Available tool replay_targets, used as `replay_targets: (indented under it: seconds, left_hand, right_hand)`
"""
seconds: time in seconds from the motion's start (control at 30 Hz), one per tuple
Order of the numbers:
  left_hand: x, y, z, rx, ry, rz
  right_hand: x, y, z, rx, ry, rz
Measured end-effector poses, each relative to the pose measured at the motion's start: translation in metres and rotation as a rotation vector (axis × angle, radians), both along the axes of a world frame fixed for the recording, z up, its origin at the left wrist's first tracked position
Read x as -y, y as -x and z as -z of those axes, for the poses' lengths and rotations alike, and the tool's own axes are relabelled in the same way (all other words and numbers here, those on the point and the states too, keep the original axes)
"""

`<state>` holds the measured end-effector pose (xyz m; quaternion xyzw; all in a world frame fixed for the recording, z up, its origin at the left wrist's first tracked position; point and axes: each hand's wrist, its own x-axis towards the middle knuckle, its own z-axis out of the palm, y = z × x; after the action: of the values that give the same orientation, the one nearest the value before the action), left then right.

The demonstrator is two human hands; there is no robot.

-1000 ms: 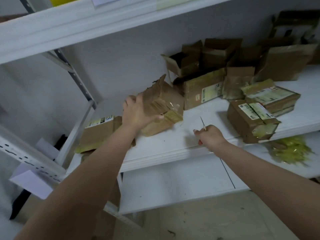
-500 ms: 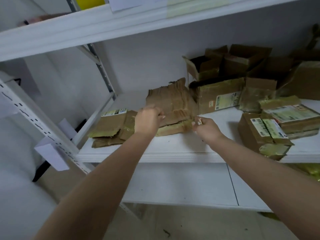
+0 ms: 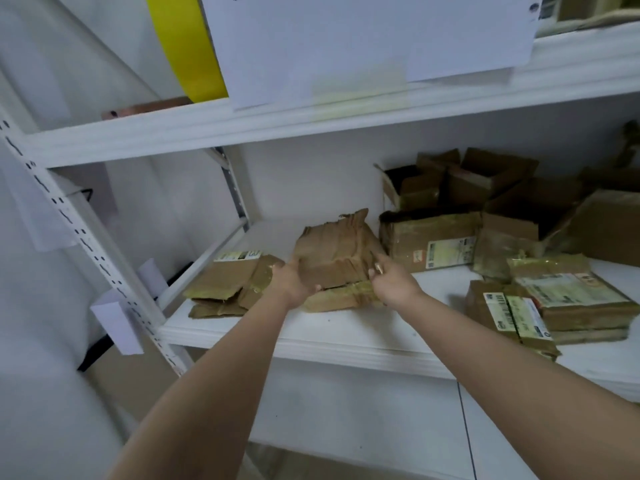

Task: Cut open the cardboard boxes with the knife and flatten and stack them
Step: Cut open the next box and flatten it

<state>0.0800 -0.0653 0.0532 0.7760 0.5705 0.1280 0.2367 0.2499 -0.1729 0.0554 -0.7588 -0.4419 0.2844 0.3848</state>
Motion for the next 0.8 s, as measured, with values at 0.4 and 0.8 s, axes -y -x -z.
replay_targets:
  seconds: [0.4, 0.8]
  left_hand:
    - [0.028, 0.022, -0.081, -0.043, -0.290, -0.067]
    - [0.084, 0.010, -0.043, -0.448, -0.163, 0.072]
  right_hand:
    - [0.002, 0.005, -0.060, -0.020, -0.278, 0.052]
    - [0.023, -0.014, -0.021, 0.116, 0.046, 0.025]
